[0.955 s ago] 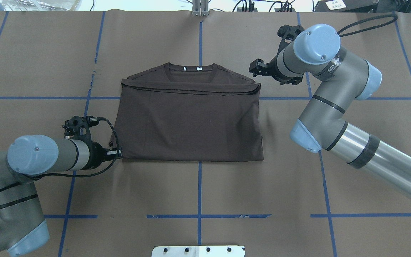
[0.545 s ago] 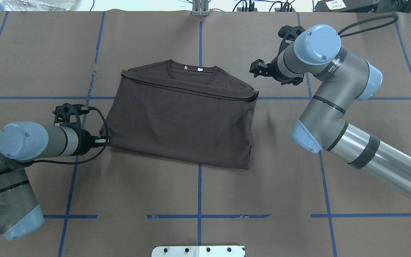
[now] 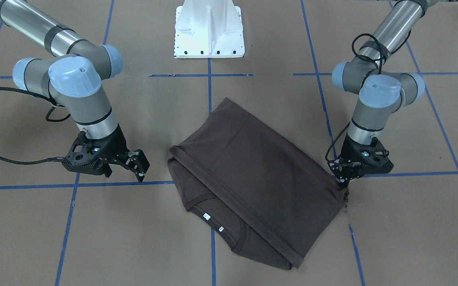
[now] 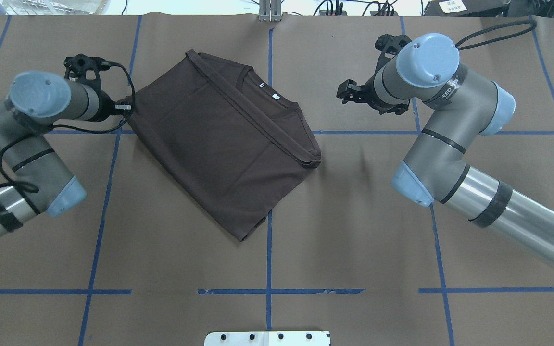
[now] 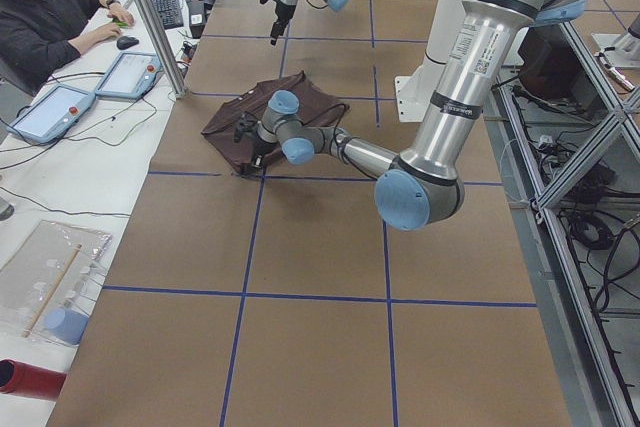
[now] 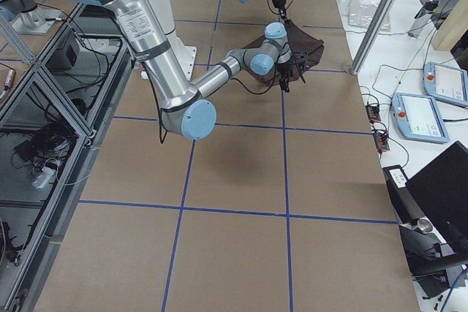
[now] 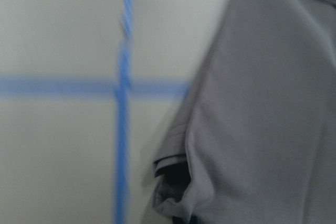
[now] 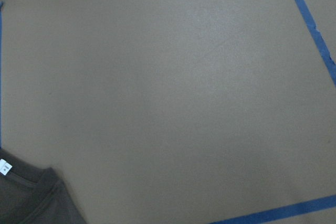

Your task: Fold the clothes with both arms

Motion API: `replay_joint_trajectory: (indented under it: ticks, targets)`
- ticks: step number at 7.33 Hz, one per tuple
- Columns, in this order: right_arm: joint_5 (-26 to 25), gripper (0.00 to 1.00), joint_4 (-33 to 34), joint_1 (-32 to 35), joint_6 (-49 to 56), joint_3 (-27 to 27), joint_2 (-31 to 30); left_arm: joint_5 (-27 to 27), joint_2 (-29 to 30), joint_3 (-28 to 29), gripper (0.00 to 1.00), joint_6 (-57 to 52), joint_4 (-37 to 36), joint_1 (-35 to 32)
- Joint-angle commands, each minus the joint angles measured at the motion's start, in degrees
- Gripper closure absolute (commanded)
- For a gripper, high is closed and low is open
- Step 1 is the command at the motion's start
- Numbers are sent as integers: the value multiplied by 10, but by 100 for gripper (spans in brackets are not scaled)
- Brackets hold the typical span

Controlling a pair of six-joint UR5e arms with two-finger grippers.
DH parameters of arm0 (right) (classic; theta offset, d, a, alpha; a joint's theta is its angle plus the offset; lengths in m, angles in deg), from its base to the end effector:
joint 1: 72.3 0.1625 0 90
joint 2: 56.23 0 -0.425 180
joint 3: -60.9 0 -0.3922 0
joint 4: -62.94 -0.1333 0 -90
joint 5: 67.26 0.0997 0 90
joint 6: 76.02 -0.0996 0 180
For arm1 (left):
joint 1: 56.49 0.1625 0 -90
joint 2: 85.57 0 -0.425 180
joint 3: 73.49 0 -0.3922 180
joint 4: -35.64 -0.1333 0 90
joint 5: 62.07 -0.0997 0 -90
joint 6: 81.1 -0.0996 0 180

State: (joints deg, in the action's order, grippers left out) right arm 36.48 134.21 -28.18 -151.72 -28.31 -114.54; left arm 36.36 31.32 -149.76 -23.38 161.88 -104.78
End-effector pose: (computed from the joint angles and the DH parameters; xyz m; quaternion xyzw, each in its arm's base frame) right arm -0.4248 -0.5647 0.3094 0.1086 -0.4167 0.1834 0.8837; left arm 0.3863 -0.6119 0.4407 0.2185 0.3611 -0.0958 0.9015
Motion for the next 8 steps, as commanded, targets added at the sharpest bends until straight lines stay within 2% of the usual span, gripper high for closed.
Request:
replay_joint_trajectory:
  ticks: [1, 2, 3, 4, 5, 6, 7, 8]
  targets:
    - [0, 0, 0, 0, -1, -1, 0, -2, 108, 161, 100, -9, 59, -36]
    - [1, 0, 0, 0, -2, -3, 0, -7, 145, 235, 100, -9, 106, -36]
    - [0, 0, 0, -6, -8, -2, 5, -4, 144, 235, 100, -9, 112, -36]
    - [0, 0, 0, -17, -9, 2, 10, -2, 135, 223, 1, -49, 115, -38]
    - [-2, 0, 0, -31, -15, 3, 28, 14, 124, 179, 0, -91, 115, -55]
    - [-38, 0, -1, -50, -19, 8, 46, 93, 101, 157, 0, -95, 119, -70]
    - [-80, 4, -1, -75, -35, 27, 70, 105, 87, 138, 0, -95, 123, -71]
    - [-90, 24, 1, -91, -53, 68, 103, 106, 83, 127, 0, -96, 124, -71]
